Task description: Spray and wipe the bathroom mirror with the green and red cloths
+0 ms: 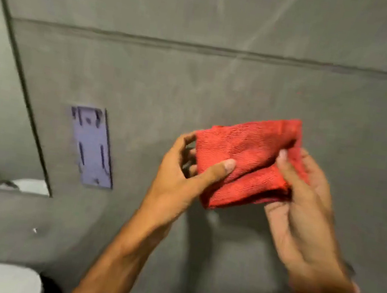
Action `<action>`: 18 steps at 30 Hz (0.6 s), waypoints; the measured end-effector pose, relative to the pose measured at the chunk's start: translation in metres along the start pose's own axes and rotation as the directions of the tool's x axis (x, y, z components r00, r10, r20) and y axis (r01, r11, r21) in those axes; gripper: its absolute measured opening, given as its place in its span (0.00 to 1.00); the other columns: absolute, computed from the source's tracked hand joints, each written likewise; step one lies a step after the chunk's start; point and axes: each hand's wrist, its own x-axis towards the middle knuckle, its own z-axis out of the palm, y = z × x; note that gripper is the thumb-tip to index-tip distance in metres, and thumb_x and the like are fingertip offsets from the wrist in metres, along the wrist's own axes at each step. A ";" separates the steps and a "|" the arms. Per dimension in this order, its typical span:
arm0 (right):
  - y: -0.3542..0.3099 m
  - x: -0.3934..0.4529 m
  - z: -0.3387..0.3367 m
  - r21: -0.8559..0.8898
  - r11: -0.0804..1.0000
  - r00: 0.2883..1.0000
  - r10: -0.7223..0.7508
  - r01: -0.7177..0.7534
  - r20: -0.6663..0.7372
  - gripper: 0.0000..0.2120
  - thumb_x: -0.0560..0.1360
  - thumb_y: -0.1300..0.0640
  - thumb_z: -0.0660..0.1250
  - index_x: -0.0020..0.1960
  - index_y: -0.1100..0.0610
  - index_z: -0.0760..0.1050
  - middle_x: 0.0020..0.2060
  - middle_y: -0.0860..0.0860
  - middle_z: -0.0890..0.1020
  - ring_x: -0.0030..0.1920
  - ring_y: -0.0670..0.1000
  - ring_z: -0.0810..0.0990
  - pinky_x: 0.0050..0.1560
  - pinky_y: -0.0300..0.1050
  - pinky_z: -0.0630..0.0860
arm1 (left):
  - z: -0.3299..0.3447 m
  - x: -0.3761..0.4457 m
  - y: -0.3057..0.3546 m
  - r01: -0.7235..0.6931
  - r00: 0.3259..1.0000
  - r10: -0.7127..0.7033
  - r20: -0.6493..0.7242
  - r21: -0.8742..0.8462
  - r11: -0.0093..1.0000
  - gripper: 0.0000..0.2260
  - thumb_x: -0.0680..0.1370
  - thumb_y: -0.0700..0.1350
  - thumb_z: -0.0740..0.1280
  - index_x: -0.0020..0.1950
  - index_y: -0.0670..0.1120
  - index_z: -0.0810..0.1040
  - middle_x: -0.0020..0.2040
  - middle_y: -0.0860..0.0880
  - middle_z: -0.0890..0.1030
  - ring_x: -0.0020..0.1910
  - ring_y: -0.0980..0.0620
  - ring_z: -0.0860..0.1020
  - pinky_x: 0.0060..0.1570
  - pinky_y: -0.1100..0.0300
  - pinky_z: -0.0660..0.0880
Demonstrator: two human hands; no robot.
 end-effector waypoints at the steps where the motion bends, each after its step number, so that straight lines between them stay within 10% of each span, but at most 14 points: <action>1: 0.018 -0.019 -0.020 -0.009 0.999 0.997 0.052 -0.052 -0.055 0.07 0.74 0.57 0.68 0.51 0.54 0.81 0.42 0.48 0.87 0.41 0.44 0.85 0.46 0.41 0.83 | 0.003 -0.017 -0.025 0.085 0.996 -0.085 0.004 -0.040 0.996 0.28 0.67 0.43 0.79 0.66 0.46 0.76 0.58 0.45 0.86 0.50 0.55 0.86 0.49 0.63 0.83; 5: 0.091 -0.109 -0.111 -0.180 0.915 0.906 0.297 -0.361 -0.303 0.09 0.79 0.60 0.69 0.57 0.60 0.83 0.50 0.62 0.87 0.51 0.51 0.83 0.54 0.48 0.80 | 0.013 -0.095 -0.135 0.409 0.898 -0.407 -0.166 -0.026 0.912 0.24 0.65 0.37 0.81 0.54 0.49 0.74 0.45 0.44 0.87 0.38 0.56 0.85 0.37 0.62 0.82; 11: 0.208 -0.199 -0.206 -0.254 0.474 0.533 0.678 -0.843 -0.506 0.10 0.82 0.70 0.62 0.57 0.64 0.81 0.54 0.62 0.84 0.51 0.56 0.82 0.54 0.48 0.82 | 0.001 -0.208 -0.292 0.601 0.799 -0.482 -0.359 0.471 0.646 0.14 0.70 0.43 0.77 0.43 0.49 0.71 0.36 0.51 0.75 0.35 0.50 0.74 0.45 0.46 0.75; 14: 0.263 -0.212 -0.232 -0.271 0.298 0.399 0.763 -0.915 -0.509 0.15 0.82 0.72 0.59 0.63 0.63 0.79 0.57 0.61 0.84 0.52 0.56 0.84 0.56 0.48 0.82 | -0.013 -0.237 -0.343 0.644 0.718 -0.642 -0.269 0.608 0.465 0.09 0.76 0.38 0.70 0.56 0.43 0.79 0.55 0.42 0.81 0.54 0.42 0.80 0.60 0.55 0.73; 18: 0.301 -0.215 -0.254 -0.281 0.173 0.286 0.854 -0.944 -0.434 0.18 0.80 0.74 0.58 0.49 0.54 0.80 0.44 0.53 0.85 0.45 0.52 0.82 0.43 0.40 0.83 | -0.025 -0.248 -0.379 0.587 0.591 -0.801 -0.096 0.732 0.345 0.21 0.80 0.37 0.63 0.74 0.42 0.69 0.81 0.41 0.59 0.78 0.40 0.64 0.75 0.63 0.57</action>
